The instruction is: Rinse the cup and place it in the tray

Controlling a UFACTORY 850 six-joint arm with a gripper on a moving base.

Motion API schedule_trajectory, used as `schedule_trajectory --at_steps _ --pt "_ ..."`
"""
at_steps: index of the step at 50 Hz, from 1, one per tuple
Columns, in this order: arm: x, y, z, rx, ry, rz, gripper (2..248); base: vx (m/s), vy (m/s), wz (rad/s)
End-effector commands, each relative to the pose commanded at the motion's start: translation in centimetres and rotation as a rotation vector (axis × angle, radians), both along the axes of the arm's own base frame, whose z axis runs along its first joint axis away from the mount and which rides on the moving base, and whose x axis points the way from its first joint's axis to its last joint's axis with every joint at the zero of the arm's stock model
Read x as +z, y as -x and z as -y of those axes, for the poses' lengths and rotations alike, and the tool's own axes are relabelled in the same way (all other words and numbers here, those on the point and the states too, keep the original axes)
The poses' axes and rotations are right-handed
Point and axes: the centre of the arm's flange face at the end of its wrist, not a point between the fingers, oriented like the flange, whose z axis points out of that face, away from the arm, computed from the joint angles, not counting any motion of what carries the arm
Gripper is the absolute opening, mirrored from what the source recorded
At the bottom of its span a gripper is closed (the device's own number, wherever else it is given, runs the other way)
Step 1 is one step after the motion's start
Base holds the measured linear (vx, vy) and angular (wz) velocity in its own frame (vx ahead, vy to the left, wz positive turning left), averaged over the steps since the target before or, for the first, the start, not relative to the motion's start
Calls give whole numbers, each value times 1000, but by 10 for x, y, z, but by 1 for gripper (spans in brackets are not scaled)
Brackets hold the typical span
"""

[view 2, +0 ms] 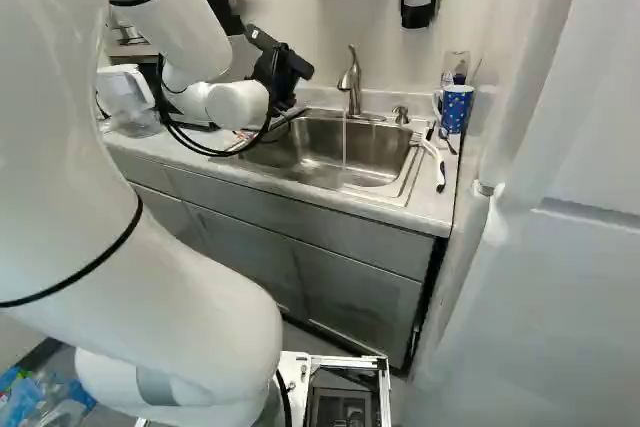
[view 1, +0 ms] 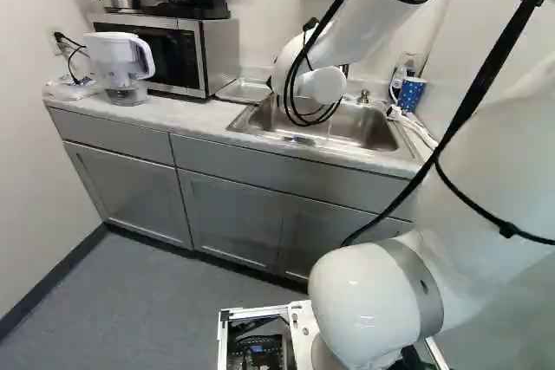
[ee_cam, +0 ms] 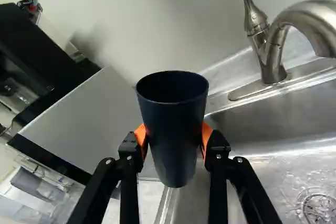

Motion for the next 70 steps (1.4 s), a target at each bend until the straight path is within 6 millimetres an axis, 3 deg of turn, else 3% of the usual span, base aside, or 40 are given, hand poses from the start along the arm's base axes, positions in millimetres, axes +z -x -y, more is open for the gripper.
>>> schedule_trajectory --at_steps 59,70 --pt "0 0 0 87 614 30 120 0 0 0" --pt "0 -1 -1 88 614 30 120 0 0 0"
